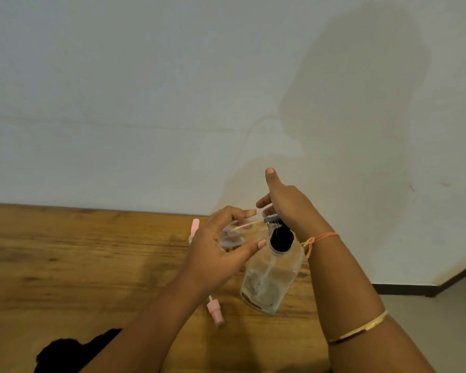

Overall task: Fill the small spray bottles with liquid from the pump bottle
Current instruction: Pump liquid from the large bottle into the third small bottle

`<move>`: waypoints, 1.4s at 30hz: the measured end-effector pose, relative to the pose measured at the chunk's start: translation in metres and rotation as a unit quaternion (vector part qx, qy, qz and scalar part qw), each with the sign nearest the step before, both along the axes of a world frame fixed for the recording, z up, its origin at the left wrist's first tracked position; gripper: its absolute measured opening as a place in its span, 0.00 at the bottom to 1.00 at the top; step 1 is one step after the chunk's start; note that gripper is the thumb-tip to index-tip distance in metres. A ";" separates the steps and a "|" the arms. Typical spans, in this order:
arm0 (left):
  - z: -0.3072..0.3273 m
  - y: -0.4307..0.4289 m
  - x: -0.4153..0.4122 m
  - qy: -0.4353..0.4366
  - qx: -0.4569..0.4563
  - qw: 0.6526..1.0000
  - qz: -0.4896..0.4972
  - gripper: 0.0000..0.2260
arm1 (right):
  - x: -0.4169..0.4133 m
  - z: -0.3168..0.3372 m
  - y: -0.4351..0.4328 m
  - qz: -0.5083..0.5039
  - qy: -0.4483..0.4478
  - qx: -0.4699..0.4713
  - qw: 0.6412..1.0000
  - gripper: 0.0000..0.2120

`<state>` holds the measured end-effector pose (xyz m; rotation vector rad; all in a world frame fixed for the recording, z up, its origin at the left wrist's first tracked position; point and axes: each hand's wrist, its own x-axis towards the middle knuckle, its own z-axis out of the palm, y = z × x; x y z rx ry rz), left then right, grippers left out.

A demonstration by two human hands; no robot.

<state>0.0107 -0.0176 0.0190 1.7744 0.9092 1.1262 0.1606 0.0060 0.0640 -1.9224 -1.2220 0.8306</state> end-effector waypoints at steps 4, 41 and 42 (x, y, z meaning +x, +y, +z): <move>-0.002 -0.001 0.000 -0.024 -0.017 0.999 -0.019 0.13 | 0.002 -0.006 -0.005 -0.005 0.012 -0.018 1.000 0.36; 0.000 0.006 -0.005 0.028 -0.018 0.999 -0.035 0.18 | -0.002 -0.002 -0.009 0.009 0.018 -0.041 0.999 0.38; 0.000 0.006 -0.004 0.030 -0.016 0.999 -0.033 0.18 | -0.002 -0.002 -0.009 0.007 0.017 -0.041 0.999 0.38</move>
